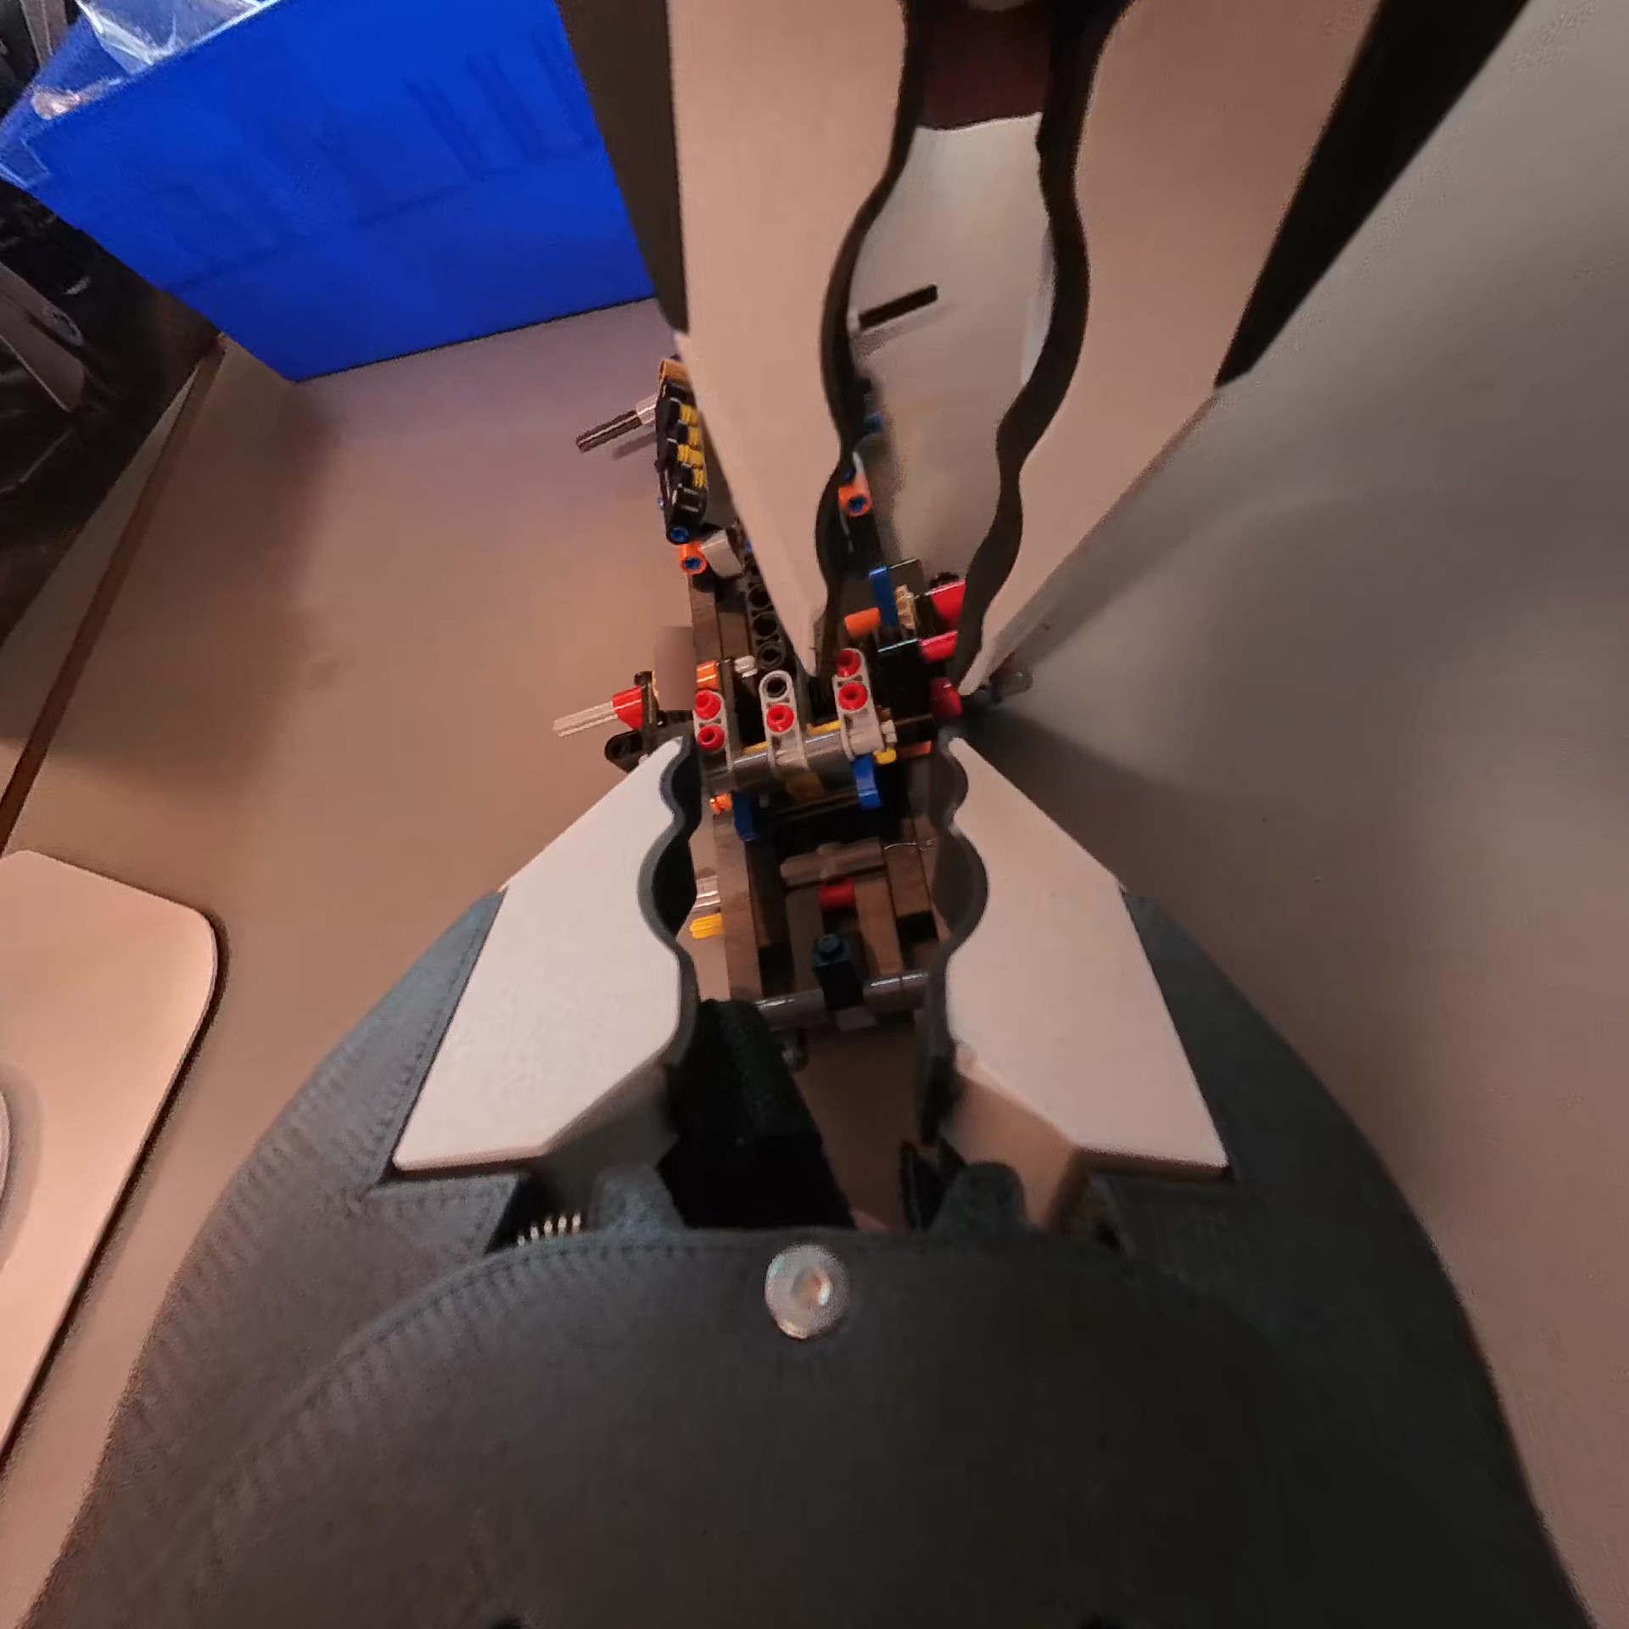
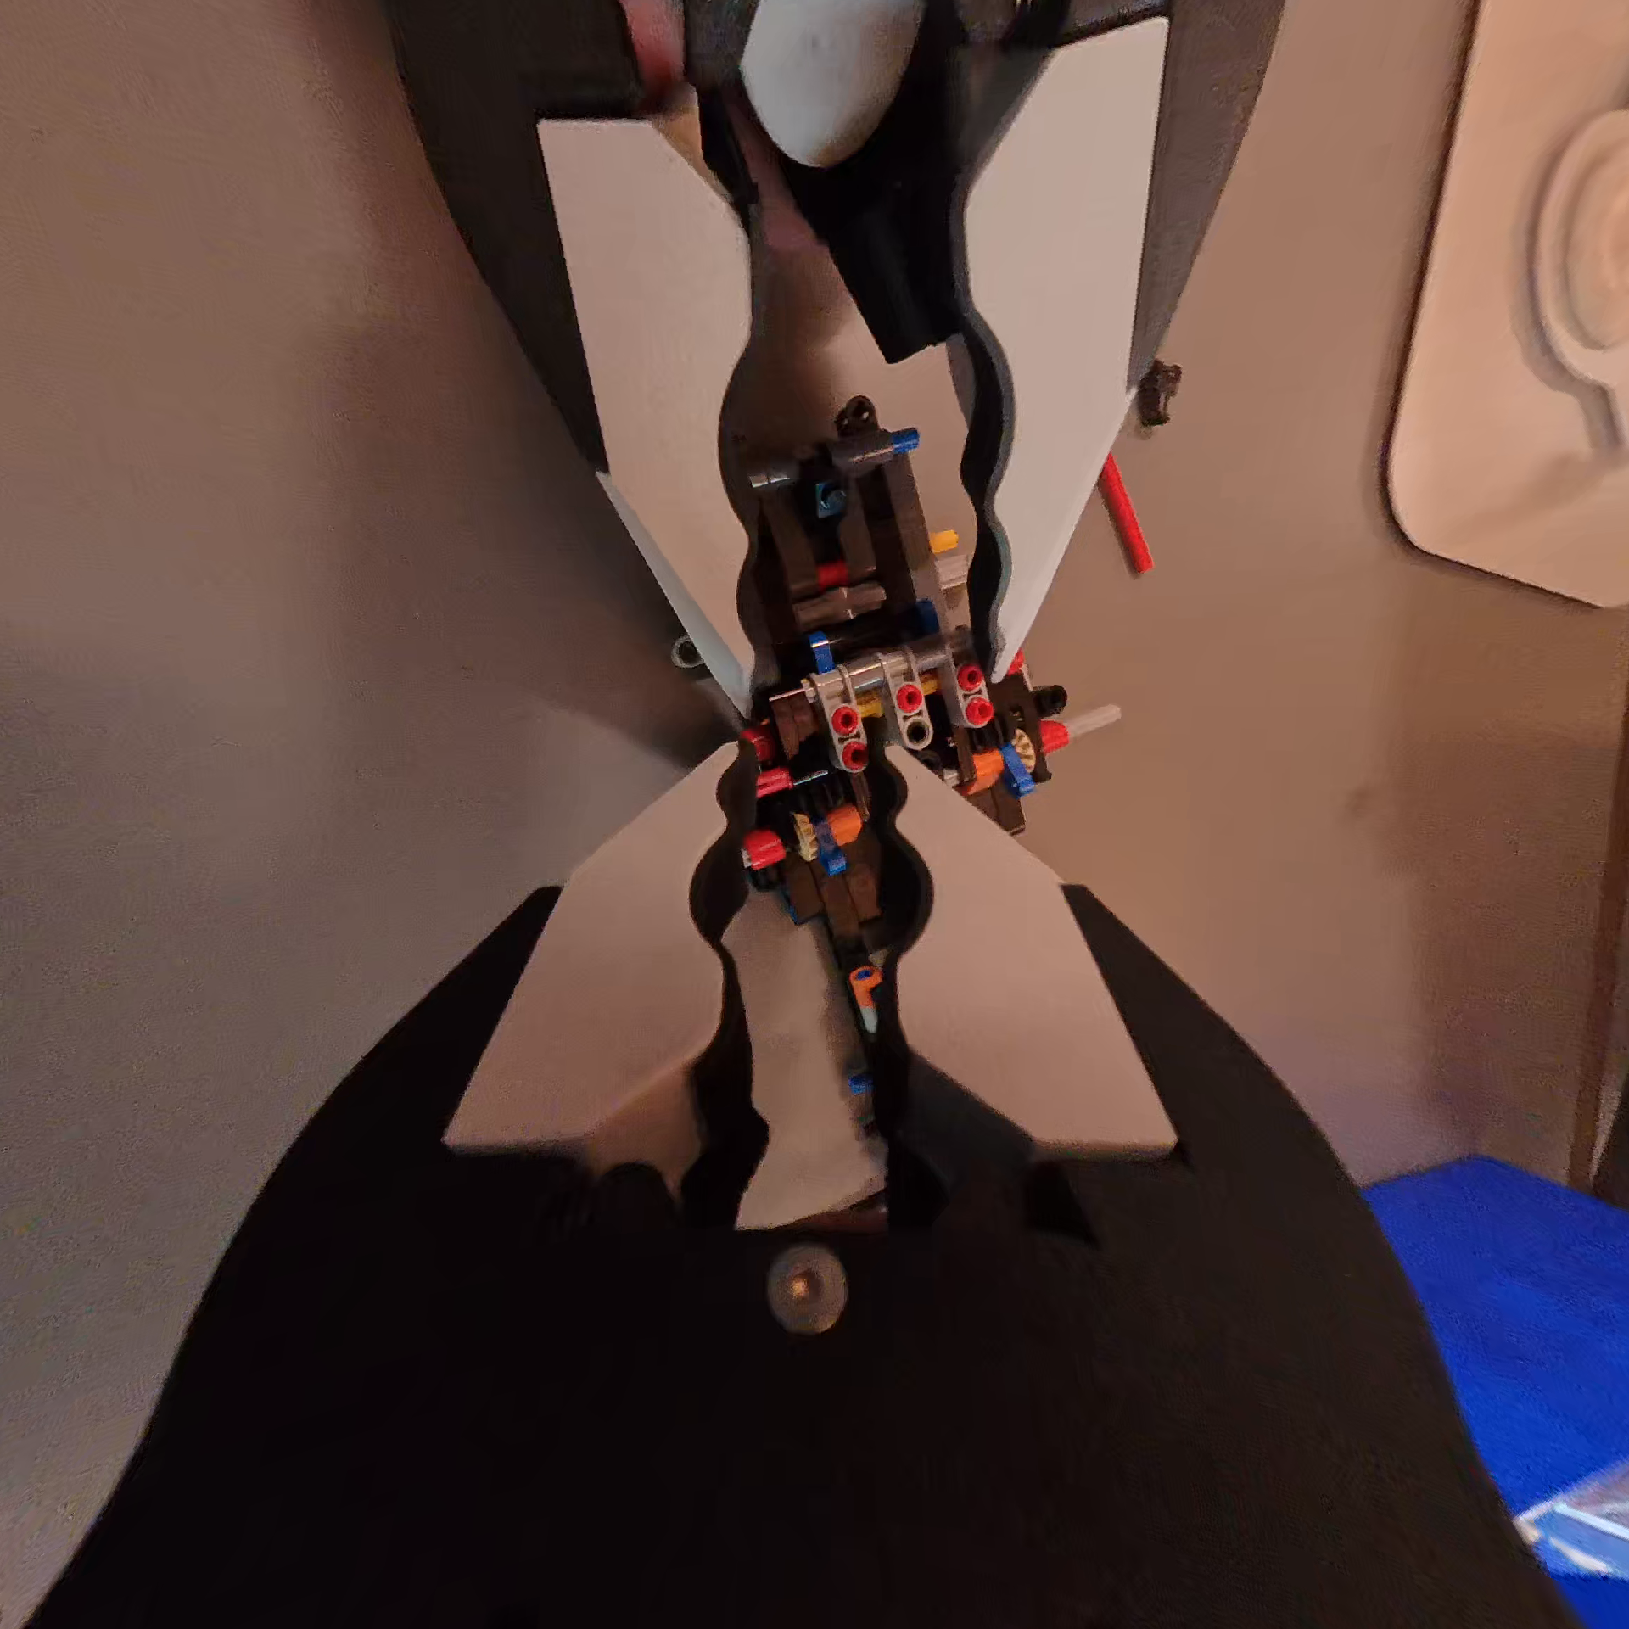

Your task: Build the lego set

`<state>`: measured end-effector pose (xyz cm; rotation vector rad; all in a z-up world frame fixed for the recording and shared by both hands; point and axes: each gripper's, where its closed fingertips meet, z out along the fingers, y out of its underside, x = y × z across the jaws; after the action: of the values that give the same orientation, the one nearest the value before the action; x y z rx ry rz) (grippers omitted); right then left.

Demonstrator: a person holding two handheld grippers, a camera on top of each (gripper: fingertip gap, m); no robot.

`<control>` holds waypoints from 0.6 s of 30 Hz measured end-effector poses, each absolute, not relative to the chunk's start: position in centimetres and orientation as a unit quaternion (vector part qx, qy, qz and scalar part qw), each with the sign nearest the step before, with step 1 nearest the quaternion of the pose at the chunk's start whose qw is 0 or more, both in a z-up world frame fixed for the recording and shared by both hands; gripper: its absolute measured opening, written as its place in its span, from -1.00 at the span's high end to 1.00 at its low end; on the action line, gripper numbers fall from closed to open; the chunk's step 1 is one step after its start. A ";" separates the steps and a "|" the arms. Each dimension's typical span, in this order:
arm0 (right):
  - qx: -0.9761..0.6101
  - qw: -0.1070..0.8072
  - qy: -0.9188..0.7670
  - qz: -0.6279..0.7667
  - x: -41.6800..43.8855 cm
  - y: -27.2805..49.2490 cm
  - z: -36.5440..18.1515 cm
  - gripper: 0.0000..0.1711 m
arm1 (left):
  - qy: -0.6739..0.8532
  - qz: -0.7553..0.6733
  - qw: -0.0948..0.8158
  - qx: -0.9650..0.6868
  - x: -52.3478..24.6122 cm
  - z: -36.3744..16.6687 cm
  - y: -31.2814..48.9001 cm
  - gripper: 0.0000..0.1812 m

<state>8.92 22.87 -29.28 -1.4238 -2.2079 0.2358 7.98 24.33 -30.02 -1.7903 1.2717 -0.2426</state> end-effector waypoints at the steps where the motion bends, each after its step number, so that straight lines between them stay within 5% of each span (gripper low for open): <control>1: -0.520 0.241 -0.814 0.091 8.9 22.8 -29.2 0.75 | 0.515 -0.099 0.449 -0.724 8.0 -30.0 24.3 0.44; 18: -0.537 0.165 -0.816 0.136 8.8 22.6 -29.4 0.84 | 0.524 -0.099 0.440 -0.723 8.2 -30.0 24.0 0.45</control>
<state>8.77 22.56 -29.35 -1.5292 -2.3256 0.3864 8.18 23.98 -30.04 -1.7950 1.3010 -0.2465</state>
